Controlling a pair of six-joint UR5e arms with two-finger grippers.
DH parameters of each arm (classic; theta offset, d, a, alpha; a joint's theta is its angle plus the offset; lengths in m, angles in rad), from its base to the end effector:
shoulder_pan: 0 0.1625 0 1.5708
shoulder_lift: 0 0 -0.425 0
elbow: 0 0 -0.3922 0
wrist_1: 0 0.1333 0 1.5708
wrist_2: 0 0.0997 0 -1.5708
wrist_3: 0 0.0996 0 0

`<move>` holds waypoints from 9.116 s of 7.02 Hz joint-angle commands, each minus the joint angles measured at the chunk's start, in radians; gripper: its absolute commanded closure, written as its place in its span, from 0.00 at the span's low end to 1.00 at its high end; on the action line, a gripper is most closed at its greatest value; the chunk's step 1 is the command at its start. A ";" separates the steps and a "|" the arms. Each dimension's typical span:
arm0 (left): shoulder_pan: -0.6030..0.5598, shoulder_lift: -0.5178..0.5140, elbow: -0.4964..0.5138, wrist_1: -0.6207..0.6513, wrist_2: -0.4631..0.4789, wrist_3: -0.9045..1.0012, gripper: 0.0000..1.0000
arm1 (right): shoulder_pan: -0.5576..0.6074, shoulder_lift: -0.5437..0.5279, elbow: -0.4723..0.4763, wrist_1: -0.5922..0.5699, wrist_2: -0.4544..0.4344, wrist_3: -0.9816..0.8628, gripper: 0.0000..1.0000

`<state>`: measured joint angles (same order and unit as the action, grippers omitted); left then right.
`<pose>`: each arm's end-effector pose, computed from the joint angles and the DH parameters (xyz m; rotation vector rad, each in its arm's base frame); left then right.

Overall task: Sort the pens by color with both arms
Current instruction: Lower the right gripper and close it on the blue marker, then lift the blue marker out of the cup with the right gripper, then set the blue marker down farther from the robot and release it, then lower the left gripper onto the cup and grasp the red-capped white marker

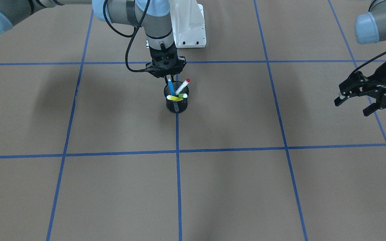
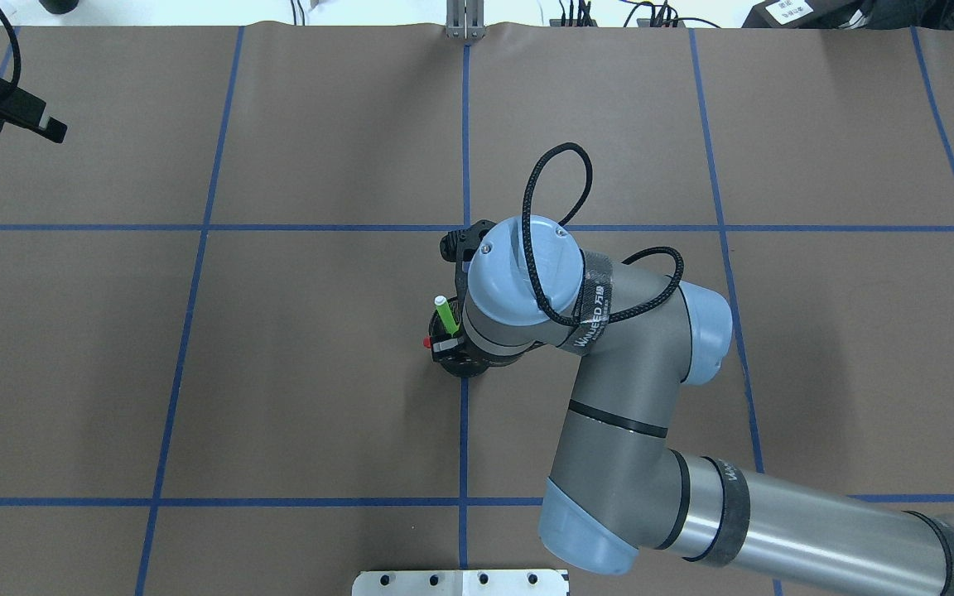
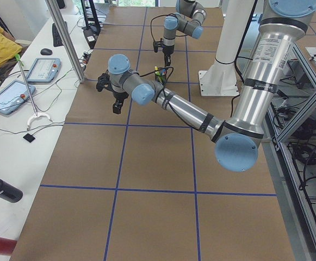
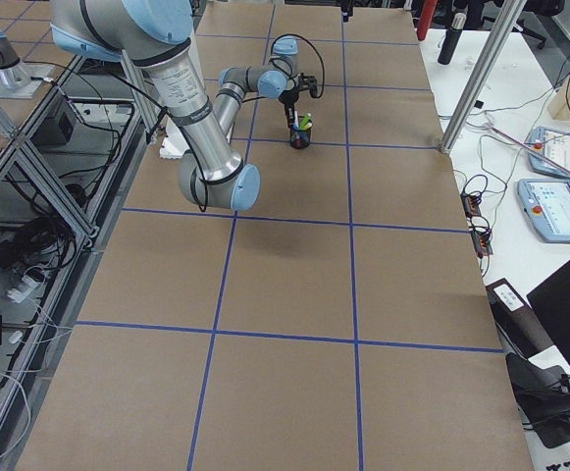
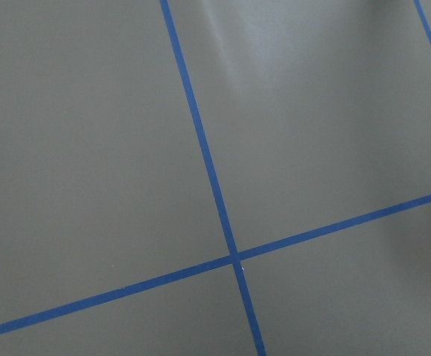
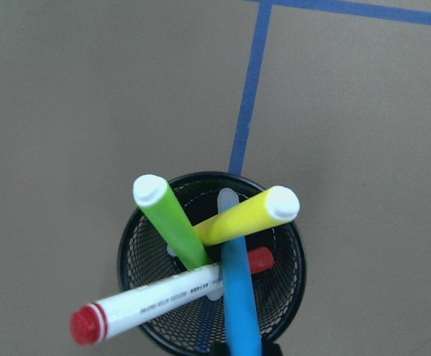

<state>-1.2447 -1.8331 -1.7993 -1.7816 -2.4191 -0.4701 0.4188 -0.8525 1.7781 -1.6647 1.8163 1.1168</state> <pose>0.1286 -0.5632 0.3741 0.2911 1.0012 0.1666 -0.5532 -0.3657 0.1605 0.1403 -0.8479 -0.1351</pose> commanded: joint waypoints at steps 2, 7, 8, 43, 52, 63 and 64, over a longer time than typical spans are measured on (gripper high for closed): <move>-0.001 0.000 0.000 -0.001 0.000 -0.001 0.00 | 0.015 -0.003 0.067 -0.009 0.006 0.003 1.00; -0.001 0.000 -0.003 -0.001 0.000 -0.001 0.00 | 0.124 0.051 0.256 -0.237 0.006 0.006 1.00; 0.001 -0.002 -0.002 -0.001 0.000 -0.001 0.00 | 0.135 0.058 0.245 -0.237 -0.030 0.012 1.00; 0.613 -0.571 0.242 0.320 0.115 -0.518 0.51 | 0.546 -0.200 -0.032 -0.141 0.340 -0.417 0.01; 0.651 -0.565 0.244 0.312 0.057 -0.509 0.61 | 0.540 -0.197 -0.034 -0.139 0.339 -0.414 0.01; 0.648 -0.545 0.074 0.326 0.046 -0.518 0.88 | 0.540 -0.195 -0.034 -0.136 0.339 -0.414 0.01; 0.640 -0.514 0.014 0.326 0.046 -0.516 0.89 | 0.540 -0.195 -0.034 -0.135 0.339 -0.416 0.01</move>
<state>-0.5978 -2.3761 -1.7218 -1.4567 -2.3726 -0.9859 0.9588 -1.0482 1.7441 -1.8006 2.1553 0.7017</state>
